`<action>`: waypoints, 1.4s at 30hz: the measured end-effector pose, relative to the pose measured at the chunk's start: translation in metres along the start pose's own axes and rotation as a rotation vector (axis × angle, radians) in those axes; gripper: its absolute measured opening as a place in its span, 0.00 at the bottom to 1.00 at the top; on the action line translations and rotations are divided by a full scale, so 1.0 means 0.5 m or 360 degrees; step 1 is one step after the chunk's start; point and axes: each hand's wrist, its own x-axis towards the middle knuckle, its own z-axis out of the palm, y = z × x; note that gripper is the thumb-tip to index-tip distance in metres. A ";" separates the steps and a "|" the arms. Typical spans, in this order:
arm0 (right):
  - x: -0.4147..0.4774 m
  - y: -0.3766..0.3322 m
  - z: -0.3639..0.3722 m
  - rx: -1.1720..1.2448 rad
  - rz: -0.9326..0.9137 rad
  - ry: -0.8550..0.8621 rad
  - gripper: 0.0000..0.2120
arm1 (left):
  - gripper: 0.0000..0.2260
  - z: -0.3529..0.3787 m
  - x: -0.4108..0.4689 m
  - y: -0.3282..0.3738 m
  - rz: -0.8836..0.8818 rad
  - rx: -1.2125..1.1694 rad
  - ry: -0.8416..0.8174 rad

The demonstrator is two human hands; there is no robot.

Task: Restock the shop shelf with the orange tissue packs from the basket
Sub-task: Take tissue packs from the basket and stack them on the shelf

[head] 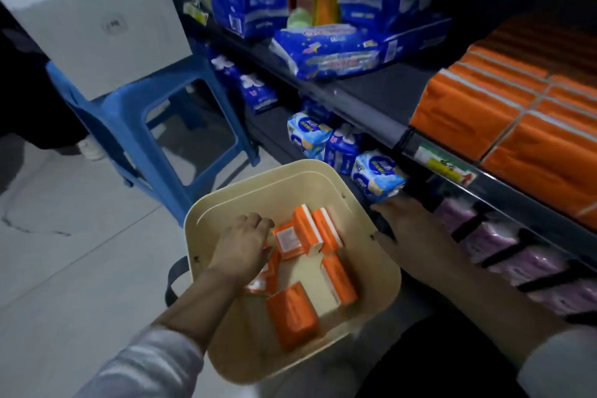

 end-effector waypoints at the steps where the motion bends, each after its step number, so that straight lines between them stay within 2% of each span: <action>1: 0.012 0.009 0.008 -0.0019 0.0001 -0.0027 0.21 | 0.21 0.018 0.021 0.001 0.0034 0.0008 -0.0039; 5: 0.051 0.046 0.041 0.0005 0.0044 -0.0147 0.23 | 0.18 0.073 0.107 0.031 0.0251 0.0082 -0.0101; 8: 0.064 0.076 0.071 0.0047 0.0113 -0.0189 0.24 | 0.28 0.102 0.173 0.071 0.0382 0.0150 -0.0225; 9: 0.067 0.084 0.081 0.0047 0.0116 -0.0171 0.23 | 0.31 0.123 0.194 0.079 0.0359 0.0195 -0.0249; 11: 0.072 0.095 0.098 0.0020 0.0140 -0.0162 0.23 | 0.24 0.151 0.228 0.088 0.0257 0.0298 -0.0385; 15: 0.076 0.125 0.127 -0.0080 0.0057 -0.0070 0.22 | 0.21 0.188 0.282 0.092 0.0176 0.0427 -0.0355; 20: 0.069 0.141 0.132 -0.0080 0.0099 0.0020 0.22 | 0.17 0.229 0.318 0.073 0.0131 0.0353 -0.0364; 22: 0.070 0.132 0.122 -0.0082 0.0129 0.0010 0.17 | 0.17 0.233 0.318 0.067 0.0115 0.0288 -0.0369; 24: 0.069 0.126 0.112 -0.0053 0.0157 -0.0050 0.18 | 0.19 0.218 0.308 0.066 0.0119 0.0204 -0.0455; 28: 0.062 0.115 0.085 0.0091 0.0203 -0.0123 0.26 | 0.30 0.115 0.295 0.049 0.0306 0.0067 -0.0819; 31: 0.057 0.091 0.062 0.0246 0.0184 -0.0210 0.34 | 0.26 0.016 0.275 0.053 0.0412 -0.0126 -0.0921; 33: 0.052 0.070 0.047 0.0382 0.0113 -0.0212 0.39 | 0.21 -0.039 0.249 0.071 0.0507 -0.0317 -0.0859; 36: 0.044 0.040 0.027 0.0453 0.0036 -0.0174 0.43 | 0.15 -0.111 0.209 0.103 0.0637 -0.0585 -0.0620; 38: 0.038 0.029 0.016 0.0435 0.0019 -0.0100 0.39 | 0.14 -0.146 0.192 0.118 0.0725 -0.0672 -0.0471; 40: 0.032 0.025 0.005 0.0423 -0.0004 0.0031 0.30 | 0.14 -0.168 0.185 0.129 0.0799 -0.0717 -0.0322; 42: 0.025 0.026 -0.005 0.0403 0.0043 0.0135 0.25 | 0.20 -0.179 0.177 0.133 0.0781 -0.0807 -0.0195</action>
